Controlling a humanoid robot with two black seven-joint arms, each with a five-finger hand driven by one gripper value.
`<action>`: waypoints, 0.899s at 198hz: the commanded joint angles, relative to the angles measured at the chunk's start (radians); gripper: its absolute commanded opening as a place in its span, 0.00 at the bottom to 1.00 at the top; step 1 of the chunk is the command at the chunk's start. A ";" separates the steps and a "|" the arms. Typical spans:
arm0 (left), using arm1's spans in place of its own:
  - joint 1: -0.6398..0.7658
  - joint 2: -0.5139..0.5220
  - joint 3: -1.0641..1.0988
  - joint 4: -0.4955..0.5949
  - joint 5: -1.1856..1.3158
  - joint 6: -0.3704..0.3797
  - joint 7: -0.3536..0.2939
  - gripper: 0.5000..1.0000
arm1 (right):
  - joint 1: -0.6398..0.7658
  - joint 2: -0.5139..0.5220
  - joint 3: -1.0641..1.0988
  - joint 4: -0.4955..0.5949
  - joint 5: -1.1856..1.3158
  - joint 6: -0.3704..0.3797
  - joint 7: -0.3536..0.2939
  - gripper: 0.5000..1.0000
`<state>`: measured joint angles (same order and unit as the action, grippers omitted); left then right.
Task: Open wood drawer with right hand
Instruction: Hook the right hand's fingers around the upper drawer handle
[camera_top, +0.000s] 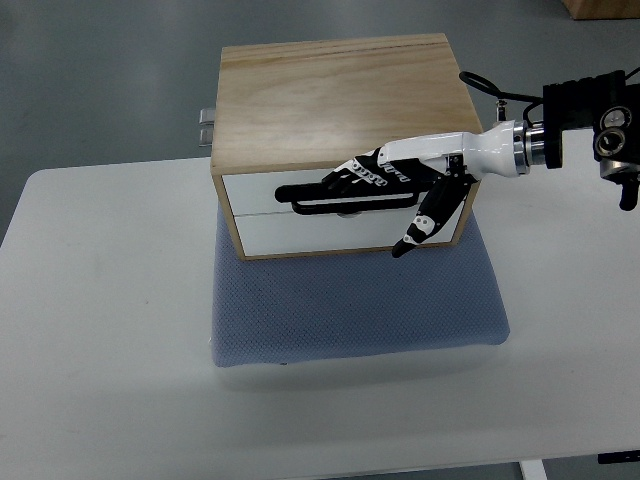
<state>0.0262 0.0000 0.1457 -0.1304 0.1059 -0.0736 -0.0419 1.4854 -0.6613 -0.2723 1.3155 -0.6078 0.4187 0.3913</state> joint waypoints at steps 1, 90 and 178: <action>0.000 0.000 0.000 0.000 0.000 0.000 0.000 1.00 | -0.004 0.022 -0.001 -0.024 -0.001 0.002 -0.006 0.90; 0.000 0.000 0.000 0.000 0.000 0.000 -0.001 1.00 | -0.024 0.049 0.002 -0.079 -0.090 0.002 -0.019 0.90; 0.000 0.000 0.000 0.000 0.000 0.000 0.000 1.00 | -0.027 0.048 0.002 -0.070 -0.089 0.011 -0.020 0.90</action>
<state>0.0261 0.0000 0.1457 -0.1304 0.1059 -0.0737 -0.0418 1.4601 -0.6133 -0.2699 1.2394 -0.6966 0.4277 0.3711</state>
